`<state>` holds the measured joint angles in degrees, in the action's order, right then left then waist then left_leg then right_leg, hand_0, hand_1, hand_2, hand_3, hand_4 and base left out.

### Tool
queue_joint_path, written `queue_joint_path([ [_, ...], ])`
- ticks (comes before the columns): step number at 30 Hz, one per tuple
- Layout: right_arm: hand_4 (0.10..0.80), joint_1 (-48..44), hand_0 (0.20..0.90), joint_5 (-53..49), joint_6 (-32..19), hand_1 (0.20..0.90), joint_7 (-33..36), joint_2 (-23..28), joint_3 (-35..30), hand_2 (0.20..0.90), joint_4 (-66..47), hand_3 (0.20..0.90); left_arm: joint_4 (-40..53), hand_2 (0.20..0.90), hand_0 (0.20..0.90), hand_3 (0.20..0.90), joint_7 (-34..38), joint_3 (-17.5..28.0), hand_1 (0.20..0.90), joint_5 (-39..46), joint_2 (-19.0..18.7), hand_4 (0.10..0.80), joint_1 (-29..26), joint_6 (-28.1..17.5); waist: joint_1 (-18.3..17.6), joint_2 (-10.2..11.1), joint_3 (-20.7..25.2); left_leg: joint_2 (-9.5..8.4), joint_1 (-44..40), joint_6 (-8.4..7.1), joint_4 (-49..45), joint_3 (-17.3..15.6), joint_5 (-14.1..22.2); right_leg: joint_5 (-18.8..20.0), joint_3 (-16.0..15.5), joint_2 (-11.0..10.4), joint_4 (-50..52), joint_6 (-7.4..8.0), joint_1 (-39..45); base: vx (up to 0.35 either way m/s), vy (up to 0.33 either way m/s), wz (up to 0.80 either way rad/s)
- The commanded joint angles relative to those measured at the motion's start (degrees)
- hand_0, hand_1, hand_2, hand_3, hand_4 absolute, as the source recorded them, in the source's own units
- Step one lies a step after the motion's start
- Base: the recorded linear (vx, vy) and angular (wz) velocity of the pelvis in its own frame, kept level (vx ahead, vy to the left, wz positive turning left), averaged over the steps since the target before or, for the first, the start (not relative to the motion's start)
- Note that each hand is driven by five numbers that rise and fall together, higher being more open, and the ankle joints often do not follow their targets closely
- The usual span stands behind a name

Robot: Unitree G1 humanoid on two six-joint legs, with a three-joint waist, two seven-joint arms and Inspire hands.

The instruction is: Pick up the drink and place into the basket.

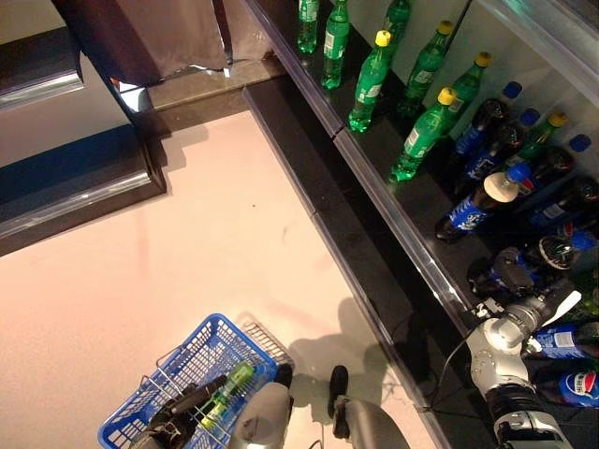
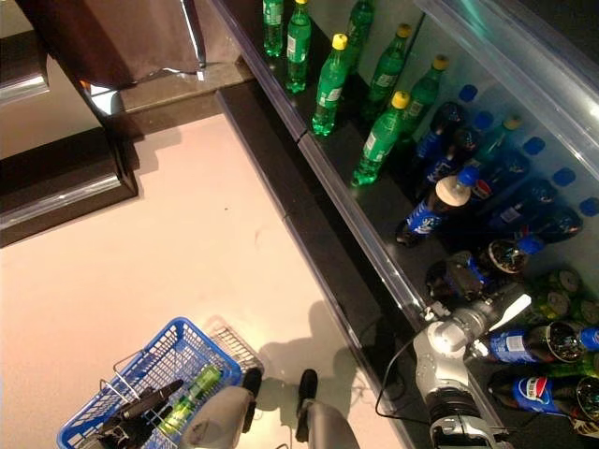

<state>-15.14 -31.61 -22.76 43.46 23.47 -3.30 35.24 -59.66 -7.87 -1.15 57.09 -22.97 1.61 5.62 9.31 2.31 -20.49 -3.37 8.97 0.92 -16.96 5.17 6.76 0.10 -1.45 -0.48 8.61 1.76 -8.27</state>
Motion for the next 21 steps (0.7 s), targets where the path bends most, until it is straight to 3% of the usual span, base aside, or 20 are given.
queue_joint_path([
  [1,0.1,-4.6,0.3,2.4,-4.1,0.3,-0.3,9.1,-0.3,0.3,-1.0,0.2,2.2,0.3,0.3,0.2,-0.8,0.2,0.3,-1.1,-2.0,0.1,4.4,-1.1,0.1,-0.8,4.4,-4.37,-3.6,0.46,7.1,4.1,1.1,-5.2,-2.1,2.3,2.9,6.72,-0.1,0.0,0.0,0.0],
  [7,0.1,-4.5,0.3,3.5,-4.3,0.3,1.1,9.6,-0.6,0.3,-0.5,0.2,1.8,0.3,0.3,0.2,-1.0,1.0,0.3,-1.7,-1.9,0.1,4.7,-1.4,0.2,-0.6,4.8,-4.53,-3.6,0.51,6.3,4.0,1.6,-5.3,-2.2,2.1,3.3,6.8,-0.2,0.0,0.0,0.0],
  [13,0.1,-3.7,0.3,10.8,-4.3,0.3,5.6,10.1,-0.8,0.3,-3.1,0.2,1.9,0.3,0.3,0.2,-1.2,2.3,0.3,-3.5,-1.2,0.1,5.9,-1.4,0.5,-0.4,5.9,-4.67,-4.2,0.75,5.3,4.1,2.7,-5.5,-2.3,1.7,3.5,6.88,0.4,0.028,0.006,0.0],
  [16,0.1,-0.8,0.3,17.5,-3.6,0.3,6.8,10.1,-2.1,0.3,-8.9,0.2,2.4,0.3,0.3,0.2,-0.8,3.6,0.3,-5.8,0.7,0.1,8.5,-1.6,0.3,-0.3,7.8,-5.03,-6.7,1.0,6.5,4.7,2.8,-5.0,-2.0,1.6,2.3,7.1,2.1,0.12,0.045,0.0],
  [21,0.1,4.6,0.3,20.0,-3.4,0.3,3.2,9.0,-5.5,0.3,-19.8,0.2,2.8,0.3,0.3,0.2,-0.9,5.0,0.3,-7.4,3.2,0.1,11.9,-2.9,-1.0,0.0,9.8,-5.35,-9.4,0.95,8.6,4.4,1.7,-3.5,-1.5,1.1,0.1,7.47,4.0,0.061,0.06,0.01],
])
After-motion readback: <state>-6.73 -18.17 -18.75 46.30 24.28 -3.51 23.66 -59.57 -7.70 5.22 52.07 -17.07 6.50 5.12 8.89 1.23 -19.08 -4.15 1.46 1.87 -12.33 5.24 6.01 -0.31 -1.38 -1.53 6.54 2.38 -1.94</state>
